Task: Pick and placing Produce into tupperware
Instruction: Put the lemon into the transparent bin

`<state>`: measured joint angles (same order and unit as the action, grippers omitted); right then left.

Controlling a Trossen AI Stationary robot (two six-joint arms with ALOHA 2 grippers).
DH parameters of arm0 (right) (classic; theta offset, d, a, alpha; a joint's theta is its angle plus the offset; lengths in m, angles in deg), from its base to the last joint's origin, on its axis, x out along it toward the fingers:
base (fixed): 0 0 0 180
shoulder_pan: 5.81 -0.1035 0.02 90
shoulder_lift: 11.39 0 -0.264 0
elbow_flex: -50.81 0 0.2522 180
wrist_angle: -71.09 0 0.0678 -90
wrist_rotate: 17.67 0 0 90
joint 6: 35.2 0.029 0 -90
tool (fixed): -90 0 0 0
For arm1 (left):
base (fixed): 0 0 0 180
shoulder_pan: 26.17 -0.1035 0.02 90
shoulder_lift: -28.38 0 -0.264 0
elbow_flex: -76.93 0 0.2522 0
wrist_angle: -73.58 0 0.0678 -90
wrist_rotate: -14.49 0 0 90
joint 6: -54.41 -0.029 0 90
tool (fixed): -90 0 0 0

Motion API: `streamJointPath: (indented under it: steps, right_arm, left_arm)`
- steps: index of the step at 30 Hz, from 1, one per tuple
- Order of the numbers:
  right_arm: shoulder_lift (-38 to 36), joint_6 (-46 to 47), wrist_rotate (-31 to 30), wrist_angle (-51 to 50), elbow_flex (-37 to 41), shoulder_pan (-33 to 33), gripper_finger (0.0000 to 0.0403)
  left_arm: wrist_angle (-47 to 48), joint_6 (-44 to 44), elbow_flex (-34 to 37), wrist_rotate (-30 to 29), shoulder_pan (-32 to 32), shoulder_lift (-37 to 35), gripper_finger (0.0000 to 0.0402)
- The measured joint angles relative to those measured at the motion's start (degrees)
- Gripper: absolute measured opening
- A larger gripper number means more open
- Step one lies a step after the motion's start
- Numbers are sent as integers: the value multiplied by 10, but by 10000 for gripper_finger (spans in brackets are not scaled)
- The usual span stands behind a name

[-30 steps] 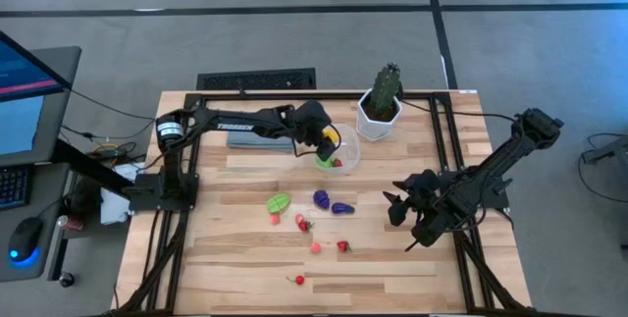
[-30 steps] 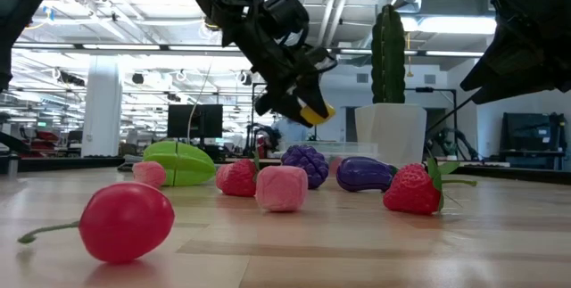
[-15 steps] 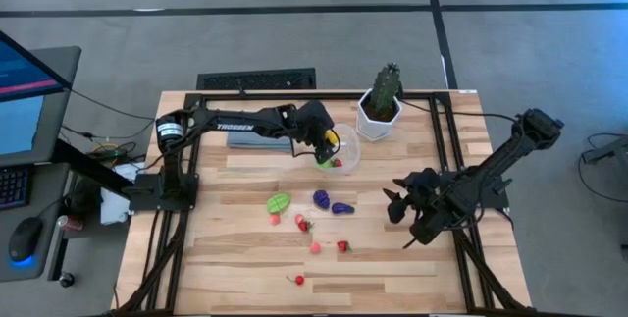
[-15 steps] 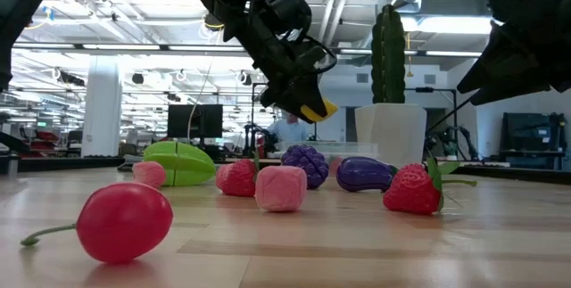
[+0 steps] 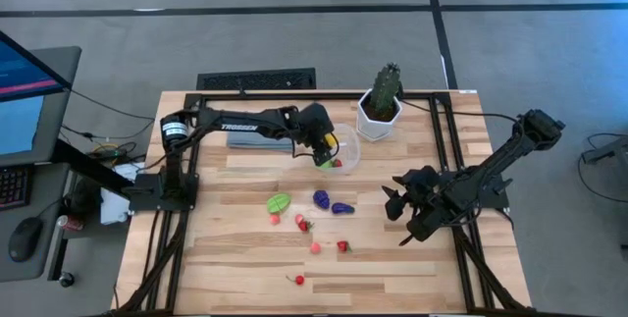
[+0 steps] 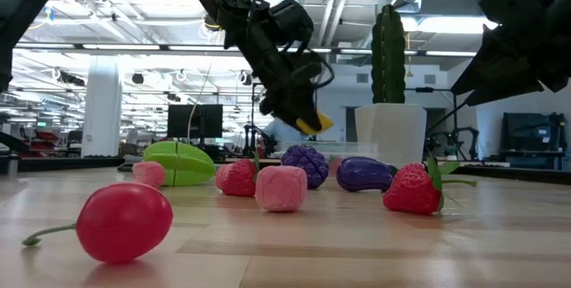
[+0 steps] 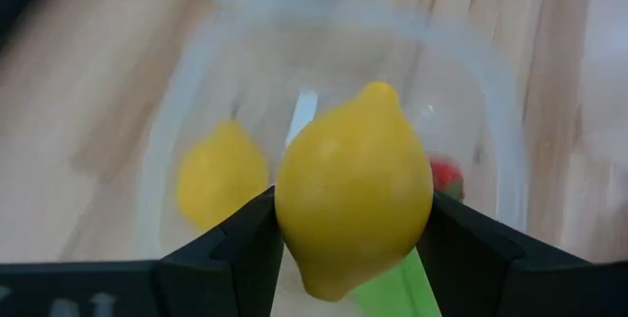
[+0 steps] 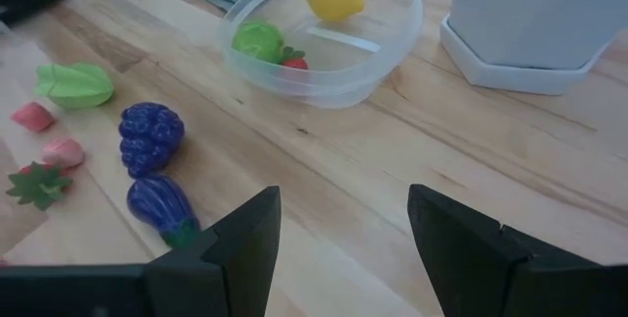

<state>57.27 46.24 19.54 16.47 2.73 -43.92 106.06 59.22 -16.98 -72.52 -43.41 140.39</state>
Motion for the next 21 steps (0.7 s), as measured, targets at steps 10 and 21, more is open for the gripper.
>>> streamJointPath:
  steps: [10, 21]
  right_arm:
    - [0, -5, 3, 5, 0, 0, 249]
    - [0, -10, 4, 5, 0, 0, 249]
  left_arm:
    - [-1, 2, -1, 9, 0, 15, 195]
    - [0, -21, -1, 12, 1, 15, 195]
